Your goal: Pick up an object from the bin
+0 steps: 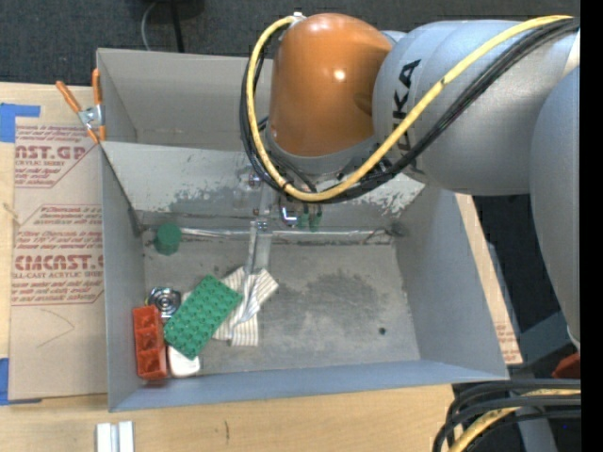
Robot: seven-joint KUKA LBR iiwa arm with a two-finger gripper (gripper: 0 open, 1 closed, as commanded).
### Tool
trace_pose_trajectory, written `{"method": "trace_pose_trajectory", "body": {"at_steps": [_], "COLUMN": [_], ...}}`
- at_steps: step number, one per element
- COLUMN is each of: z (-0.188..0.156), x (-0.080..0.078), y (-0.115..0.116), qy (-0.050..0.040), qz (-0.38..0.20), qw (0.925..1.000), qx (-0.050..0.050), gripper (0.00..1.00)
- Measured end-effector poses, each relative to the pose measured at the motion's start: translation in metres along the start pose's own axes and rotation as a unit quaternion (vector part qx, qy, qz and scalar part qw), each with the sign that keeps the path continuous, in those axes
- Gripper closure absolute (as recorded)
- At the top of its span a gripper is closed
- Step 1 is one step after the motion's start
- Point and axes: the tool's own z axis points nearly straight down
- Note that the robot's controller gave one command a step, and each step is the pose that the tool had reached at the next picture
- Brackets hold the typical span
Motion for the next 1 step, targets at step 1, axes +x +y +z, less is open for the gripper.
{"method": "trace_pose_trajectory", "body": {"at_steps": [1], "z": [-0.0050], "x": [-0.0013], "y": [-0.0008], "qy": [-0.0038], "qz": [0.001], "qw": [1.0000], "qx": [-0.001], "gripper": [0.00]}}
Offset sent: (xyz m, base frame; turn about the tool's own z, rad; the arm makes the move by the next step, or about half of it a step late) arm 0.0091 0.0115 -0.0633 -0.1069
